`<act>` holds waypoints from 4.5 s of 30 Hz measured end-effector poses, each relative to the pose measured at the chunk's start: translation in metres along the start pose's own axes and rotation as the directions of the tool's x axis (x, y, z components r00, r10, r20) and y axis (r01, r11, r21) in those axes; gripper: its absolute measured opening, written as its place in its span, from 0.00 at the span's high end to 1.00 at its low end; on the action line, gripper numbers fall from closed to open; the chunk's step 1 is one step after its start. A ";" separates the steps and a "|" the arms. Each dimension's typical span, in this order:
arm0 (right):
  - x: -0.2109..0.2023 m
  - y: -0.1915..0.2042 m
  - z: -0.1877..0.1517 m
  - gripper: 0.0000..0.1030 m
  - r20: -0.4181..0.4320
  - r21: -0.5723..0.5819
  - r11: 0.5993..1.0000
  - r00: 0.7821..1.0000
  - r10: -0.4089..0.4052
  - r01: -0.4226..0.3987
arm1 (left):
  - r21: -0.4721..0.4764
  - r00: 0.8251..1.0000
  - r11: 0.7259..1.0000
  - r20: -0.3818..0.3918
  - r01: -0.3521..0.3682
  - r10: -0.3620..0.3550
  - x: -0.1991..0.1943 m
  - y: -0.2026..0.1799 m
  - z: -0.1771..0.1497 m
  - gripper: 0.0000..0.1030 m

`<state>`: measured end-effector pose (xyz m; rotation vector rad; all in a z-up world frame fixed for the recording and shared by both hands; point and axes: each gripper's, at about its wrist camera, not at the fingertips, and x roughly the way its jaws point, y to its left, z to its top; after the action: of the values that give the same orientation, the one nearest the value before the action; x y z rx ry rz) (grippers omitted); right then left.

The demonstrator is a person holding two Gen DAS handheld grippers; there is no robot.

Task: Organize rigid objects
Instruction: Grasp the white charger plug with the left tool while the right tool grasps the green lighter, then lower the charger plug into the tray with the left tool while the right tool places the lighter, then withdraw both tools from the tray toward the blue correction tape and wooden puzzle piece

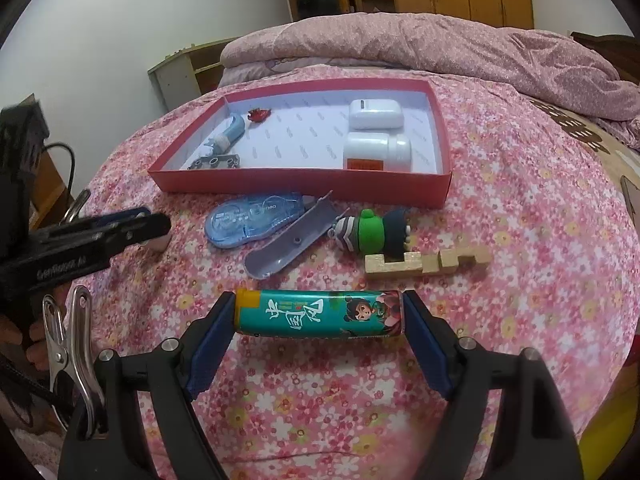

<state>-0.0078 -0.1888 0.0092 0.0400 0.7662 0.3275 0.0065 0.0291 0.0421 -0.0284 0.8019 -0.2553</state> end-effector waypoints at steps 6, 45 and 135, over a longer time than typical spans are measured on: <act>-0.001 0.003 -0.002 0.20 0.005 -0.005 1.000 1.000 0.002 -0.002 | 0.006 0.999 1.000 -0.042 -0.006 0.006 0.008 -0.002 -0.016 0.53; -0.015 0.004 0.060 0.20 0.093 -0.051 0.999 0.996 0.000 0.004 | -0.002 0.996 0.999 0.085 0.037 -0.037 0.003 -0.006 0.058 0.74; -0.011 -0.026 0.035 0.14 -0.026 -0.045 0.993 0.993 -0.111 0.110 | 0.070 0.999 0.997 -0.016 -0.029 0.030 0.025 -0.060 0.046 0.48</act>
<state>0.0165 -0.2139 0.0378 -0.0480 0.7858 0.2398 0.0434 -0.0386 0.0635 0.0511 0.8095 -0.2559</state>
